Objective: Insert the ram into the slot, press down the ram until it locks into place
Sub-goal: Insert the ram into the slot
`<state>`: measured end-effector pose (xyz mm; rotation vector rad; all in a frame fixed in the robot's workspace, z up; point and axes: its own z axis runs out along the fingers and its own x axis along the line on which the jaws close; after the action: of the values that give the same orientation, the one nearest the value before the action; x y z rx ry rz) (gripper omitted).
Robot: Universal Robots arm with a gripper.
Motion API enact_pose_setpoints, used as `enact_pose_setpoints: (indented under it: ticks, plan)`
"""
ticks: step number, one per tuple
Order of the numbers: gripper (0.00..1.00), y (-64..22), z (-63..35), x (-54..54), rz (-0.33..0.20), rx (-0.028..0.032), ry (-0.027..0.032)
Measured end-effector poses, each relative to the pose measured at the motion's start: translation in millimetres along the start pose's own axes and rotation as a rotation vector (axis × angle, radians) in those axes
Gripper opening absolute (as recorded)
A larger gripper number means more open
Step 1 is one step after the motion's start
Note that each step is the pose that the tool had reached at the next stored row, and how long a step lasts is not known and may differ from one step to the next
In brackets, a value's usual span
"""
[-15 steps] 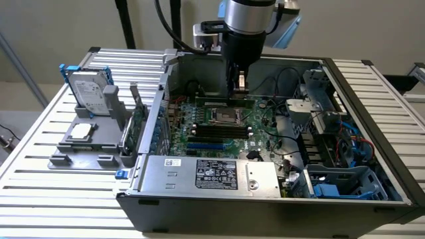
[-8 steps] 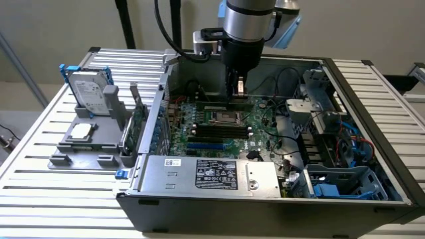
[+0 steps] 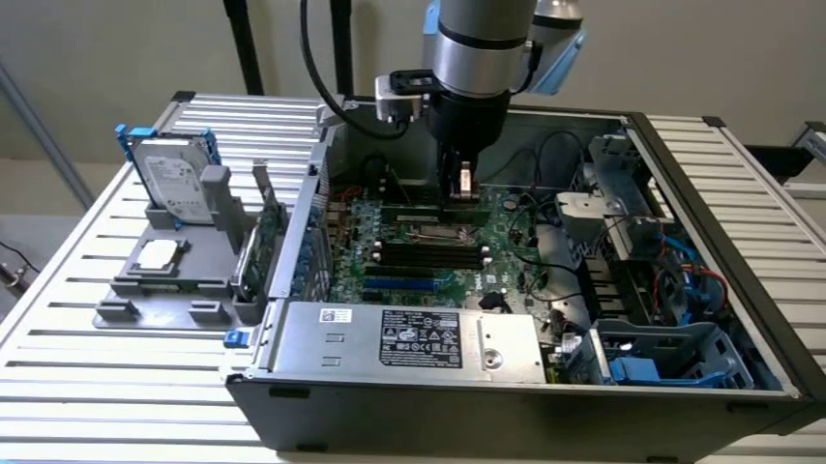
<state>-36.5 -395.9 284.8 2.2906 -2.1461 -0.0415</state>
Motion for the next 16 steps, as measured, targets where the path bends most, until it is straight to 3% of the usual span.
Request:
enact_pose_setpoints:
  ticks: [14, 16]
  plan:
    - [0.13, -2.4, 29.1, 0.7, 0.000, -0.0001, 0.0004]
    - [0.13, -2.7, 30.9, 0.8, 0.000, -0.0005, 0.0070]
